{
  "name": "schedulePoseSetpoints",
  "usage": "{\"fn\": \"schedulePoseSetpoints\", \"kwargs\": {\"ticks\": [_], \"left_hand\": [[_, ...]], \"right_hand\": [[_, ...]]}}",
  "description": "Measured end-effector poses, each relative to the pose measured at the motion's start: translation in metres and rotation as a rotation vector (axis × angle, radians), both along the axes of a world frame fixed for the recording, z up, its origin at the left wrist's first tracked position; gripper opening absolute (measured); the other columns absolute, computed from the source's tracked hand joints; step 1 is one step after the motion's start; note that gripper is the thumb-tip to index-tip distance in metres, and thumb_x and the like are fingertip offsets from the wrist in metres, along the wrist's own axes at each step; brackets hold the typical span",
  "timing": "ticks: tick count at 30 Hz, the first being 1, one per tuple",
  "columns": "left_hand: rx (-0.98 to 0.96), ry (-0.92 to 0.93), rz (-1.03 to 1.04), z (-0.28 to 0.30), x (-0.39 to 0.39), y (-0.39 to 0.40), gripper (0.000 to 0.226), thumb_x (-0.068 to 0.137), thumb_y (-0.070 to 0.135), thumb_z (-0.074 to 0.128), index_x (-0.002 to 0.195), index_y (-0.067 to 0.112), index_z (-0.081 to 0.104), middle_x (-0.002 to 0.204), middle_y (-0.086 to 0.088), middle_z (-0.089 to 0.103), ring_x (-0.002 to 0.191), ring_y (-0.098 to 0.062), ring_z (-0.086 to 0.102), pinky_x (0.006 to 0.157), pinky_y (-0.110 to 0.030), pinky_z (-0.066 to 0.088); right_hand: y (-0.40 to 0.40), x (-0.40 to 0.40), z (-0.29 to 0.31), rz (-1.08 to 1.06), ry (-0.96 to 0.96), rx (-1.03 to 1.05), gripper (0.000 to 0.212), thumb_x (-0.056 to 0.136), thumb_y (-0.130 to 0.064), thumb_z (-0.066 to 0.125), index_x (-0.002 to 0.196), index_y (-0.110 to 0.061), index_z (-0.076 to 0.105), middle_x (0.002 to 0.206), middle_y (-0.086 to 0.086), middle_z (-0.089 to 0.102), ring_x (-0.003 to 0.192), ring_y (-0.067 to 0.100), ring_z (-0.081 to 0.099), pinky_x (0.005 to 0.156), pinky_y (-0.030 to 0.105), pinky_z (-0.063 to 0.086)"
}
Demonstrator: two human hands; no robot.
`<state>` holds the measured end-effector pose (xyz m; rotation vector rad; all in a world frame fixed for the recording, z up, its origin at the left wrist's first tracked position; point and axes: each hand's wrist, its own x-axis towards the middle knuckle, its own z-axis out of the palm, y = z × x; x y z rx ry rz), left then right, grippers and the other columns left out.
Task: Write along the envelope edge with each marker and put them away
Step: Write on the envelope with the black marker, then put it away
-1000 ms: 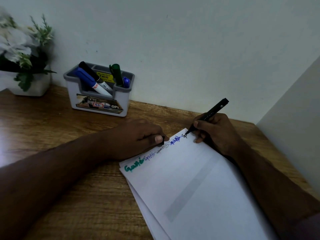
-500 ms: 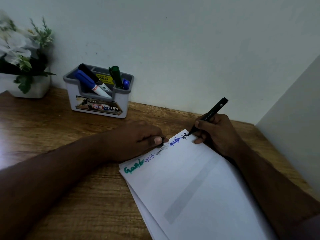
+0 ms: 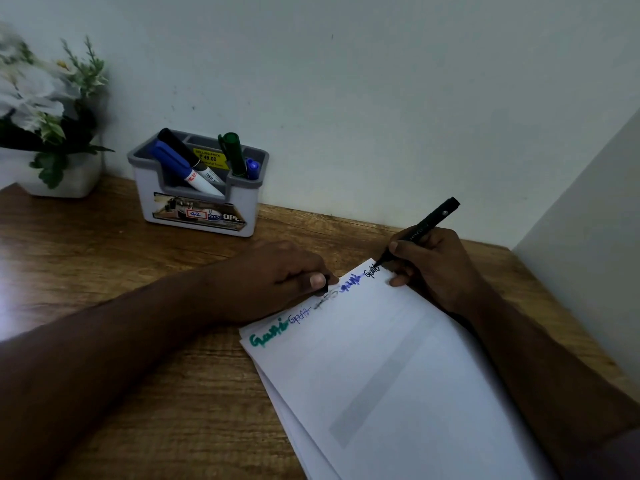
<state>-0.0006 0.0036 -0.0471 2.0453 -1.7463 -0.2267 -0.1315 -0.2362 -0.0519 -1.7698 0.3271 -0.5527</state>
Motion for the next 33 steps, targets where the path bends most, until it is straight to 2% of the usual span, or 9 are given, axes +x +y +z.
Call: {"fn": "schedulePoseSetpoints", "kwargs": {"ticks": [2,6,10,15,18,21,24,27,33], "left_hand": [[-0.004,-0.018,0.0,-0.001,0.001,-0.001,0.034,0.099,0.038,0.034,0.115,0.026,0.061,0.107,0.007,0.063,0.1,-0.007,0.051,0.086,-0.028,0.038],[-0.034,-0.019,-0.015,-0.001,0.001,-0.002,0.033,0.099,0.035,0.035,0.114,0.023,0.062,0.105,0.005,0.064,0.095,-0.002,0.048,0.08,-0.014,0.031],[-0.017,-0.033,-0.013,-0.002,0.002,-0.002,0.034,0.099,0.038,0.034,0.116,0.025,0.06,0.11,0.007,0.064,0.103,-0.007,0.051,0.092,-0.033,0.037],[-0.031,-0.016,-0.016,-0.002,0.002,-0.002,0.038,0.098,0.043,0.032,0.116,0.026,0.061,0.114,0.008,0.064,0.108,-0.007,0.051,0.098,-0.04,0.038],[-0.046,0.034,-0.027,-0.003,0.002,-0.001,0.034,0.094,0.045,0.039,0.118,0.032,0.06,0.12,0.015,0.061,0.11,-0.002,0.049,0.098,-0.036,0.038],[-0.05,0.09,-0.061,-0.005,0.002,0.0,0.017,0.094,0.04,0.051,0.109,0.044,0.055,0.112,0.028,0.057,0.106,0.007,0.05,0.089,-0.021,0.038],[-0.181,0.276,0.0,-0.007,0.001,0.002,0.012,0.091,0.033,0.058,0.1,0.041,0.055,0.101,0.026,0.061,0.096,0.011,0.055,0.073,-0.008,0.045],[-0.353,0.395,0.055,-0.007,0.003,0.003,0.015,0.089,0.026,0.061,0.104,0.027,0.057,0.1,0.021,0.064,0.095,0.01,0.058,0.073,-0.002,0.043],[-0.454,0.413,0.1,-0.005,0.002,0.009,0.013,0.09,0.024,0.059,0.103,0.025,0.056,0.1,0.013,0.064,0.093,0.002,0.059,0.076,-0.015,0.05]], "right_hand": [[0.002,-0.001,0.0,0.061,0.025,-0.066,0.017,0.086,0.002,0.064,0.073,-0.004,0.073,0.053,0.005,0.063,0.044,0.011,0.054,0.046,0.026,0.053],[-0.001,-0.001,0.0,-0.046,-0.005,-0.01,0.012,0.084,-0.001,0.065,0.073,-0.001,0.07,0.058,0.016,0.062,0.046,0.018,0.056,0.049,0.029,0.055],[0.0,0.0,-0.002,-0.088,-0.03,0.039,0.014,0.086,-0.001,0.065,0.073,0.001,0.07,0.06,0.022,0.058,0.048,0.024,0.055,0.049,0.03,0.054],[0.002,0.002,-0.002,-0.04,0.025,-0.08,0.01,0.087,-0.001,0.064,0.08,0.003,0.07,0.054,0.001,0.064,0.048,0.012,0.057,0.047,0.026,0.052],[0.007,-0.001,0.002,-0.035,-0.004,-0.066,0.012,0.086,-0.001,0.066,0.077,-0.004,0.073,0.055,0.001,0.064,0.049,0.013,0.058,0.047,0.027,0.053],[0.012,-0.007,0.011,-0.111,-0.122,0.026,0.011,0.085,-0.008,0.068,0.077,-0.01,0.076,0.059,0.004,0.066,0.049,0.017,0.055,0.045,0.027,0.051],[0.021,-0.012,0.028,-0.06,-0.219,0.048,0.007,0.081,-0.014,0.07,0.083,-0.01,0.076,0.067,0.006,0.067,0.052,0.013,0.051,0.045,0.027,0.05],[0.042,-0.009,0.035,0.082,-0.218,0.089,0.01,0.075,-0.011,0.075,0.084,-0.01,0.074,0.067,0.01,0.068,0.048,0.016,0.056,0.046,0.028,0.052],[0.089,-0.003,0.026,0.121,-0.201,0.153,0.011,0.074,-0.003,0.077,0.084,-0.004,0.073,0.071,0.016,0.072,0.058,0.025,0.068,0.05,0.031,0.056]]}}
